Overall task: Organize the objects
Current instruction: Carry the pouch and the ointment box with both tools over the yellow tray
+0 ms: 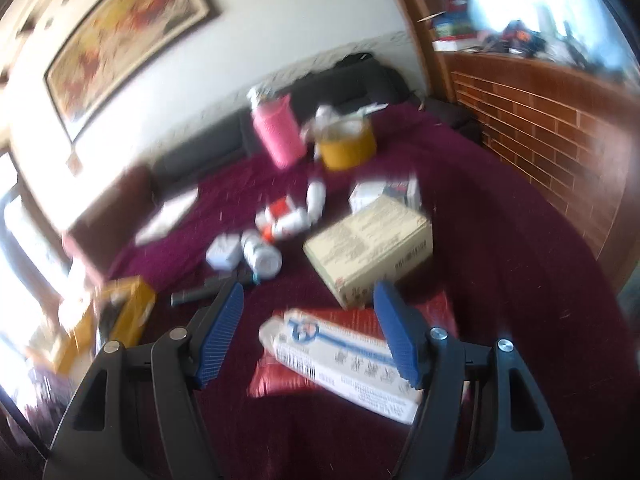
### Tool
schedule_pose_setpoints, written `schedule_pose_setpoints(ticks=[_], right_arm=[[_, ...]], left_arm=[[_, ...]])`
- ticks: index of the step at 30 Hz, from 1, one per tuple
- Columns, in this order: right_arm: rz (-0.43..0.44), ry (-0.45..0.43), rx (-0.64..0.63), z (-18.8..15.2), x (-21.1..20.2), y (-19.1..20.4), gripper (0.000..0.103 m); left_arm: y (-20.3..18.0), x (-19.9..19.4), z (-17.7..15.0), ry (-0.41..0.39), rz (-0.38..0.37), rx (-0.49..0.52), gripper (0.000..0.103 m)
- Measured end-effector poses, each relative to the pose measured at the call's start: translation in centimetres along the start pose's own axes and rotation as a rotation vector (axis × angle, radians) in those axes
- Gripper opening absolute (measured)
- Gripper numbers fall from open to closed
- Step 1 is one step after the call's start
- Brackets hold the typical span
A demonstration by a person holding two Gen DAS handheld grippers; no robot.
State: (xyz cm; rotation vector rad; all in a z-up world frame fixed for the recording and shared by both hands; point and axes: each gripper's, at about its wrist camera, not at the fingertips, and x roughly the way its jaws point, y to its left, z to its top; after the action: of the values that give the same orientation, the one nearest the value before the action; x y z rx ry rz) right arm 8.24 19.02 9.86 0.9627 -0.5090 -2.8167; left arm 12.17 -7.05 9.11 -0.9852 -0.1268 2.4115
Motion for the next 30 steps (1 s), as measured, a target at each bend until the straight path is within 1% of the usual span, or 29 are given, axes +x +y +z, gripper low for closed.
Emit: schedule_pose_setpoints(ticks=[2,3,5,6,8,9,10,11,12,13,14,16,17,20,21,25,27,29,30], right_arm=[[0.002,0.061,-0.04,0.1,0.2,0.3,0.067],[-0.011,0.092,-0.068,0.1,0.4,0.4,0.067],[-0.033,0.125,-0.115,0.1,0.7,0.5,0.067],[-0.046,0.162,-0.166,0.1,1.2,0.7,0.067],[-0.089,0.206,-0.217,0.1,2.3,0.5,0.067],[-0.105,0.235,-0.208,0.1,3.2,0.0,0.067],[-0.1,0.257,-0.182,0.2,3.7,-0.6,0.067],[-0.083,0.286,-0.145,0.1,4.4,-1.2,0.067],[-0.035,0.342,-0.096,-0.2,5.1,-1.7,0.067],[0.006,0.372,-0.078,-0.5,5.2,-1.7,0.067],[0.047,0.384,-0.081,-0.8,5.0,-1.3,0.067],[0.115,0.414,-0.127,-1.5,4.2,0.3,0.067],[0.113,0.416,-0.147,-1.7,3.9,0.9,0.067],[0.019,0.398,-0.212,-2.1,3.8,2.2,0.067],[-0.018,0.392,-0.22,-2.4,3.9,2.6,0.067],[-0.111,0.372,-0.223,-3.4,4.0,3.0,0.067],[-0.163,0.342,-0.23,-4.0,3.7,3.0,0.065],[-0.162,0.322,-0.219,-4.4,3.5,3.0,0.042],[-0.157,0.33,-0.203,-4.5,3.6,2.9,0.025]], left_arm=[[0.1,-0.2,-0.2,-0.016,0.034,0.023,0.022],[0.4,-0.2,-0.4,-0.016,0.044,0.025,0.022],[1.0,-0.1,-0.7,-0.013,0.043,0.012,0.022],[1.4,-0.1,-0.9,-0.011,0.036,0.002,0.022],[1.9,-0.3,-1.1,-0.017,0.03,-0.013,0.022],[2.2,-0.5,-1.2,-0.02,0.027,-0.024,0.022],[2.4,-0.5,-1.2,-0.021,0.024,-0.03,0.022],[2.6,-0.7,-1.2,-0.024,0.023,-0.037,0.022],[2.6,-0.8,-1.3,-0.026,0.024,-0.038,0.022],[2.7,-1.0,-1.3,-0.031,0.023,-0.041,0.022],[2.8,-1.2,-1.4,-0.034,0.02,-0.044,0.022],[3.2,-1.3,-1.5,-0.03,0.007,-0.058,0.022],[3.4,-1.1,-1.4,-0.025,0.001,-0.067,0.022],[3.8,-0.6,-1.5,-0.011,-0.009,-0.087,0.022],[3.8,-0.6,-1.6,-0.008,-0.012,-0.09,0.022],[4.0,-1.0,-1.8,-0.012,-0.009,-0.093,0.022],[4.3,-1.2,-1.9,-0.016,-0.014,-0.104,0.022],[4.7,-1.4,-2.0,-0.015,-0.014,-0.112,0.022],[4.8,-1.5,-2.0,-0.016,-0.01,-0.115,0.022]])
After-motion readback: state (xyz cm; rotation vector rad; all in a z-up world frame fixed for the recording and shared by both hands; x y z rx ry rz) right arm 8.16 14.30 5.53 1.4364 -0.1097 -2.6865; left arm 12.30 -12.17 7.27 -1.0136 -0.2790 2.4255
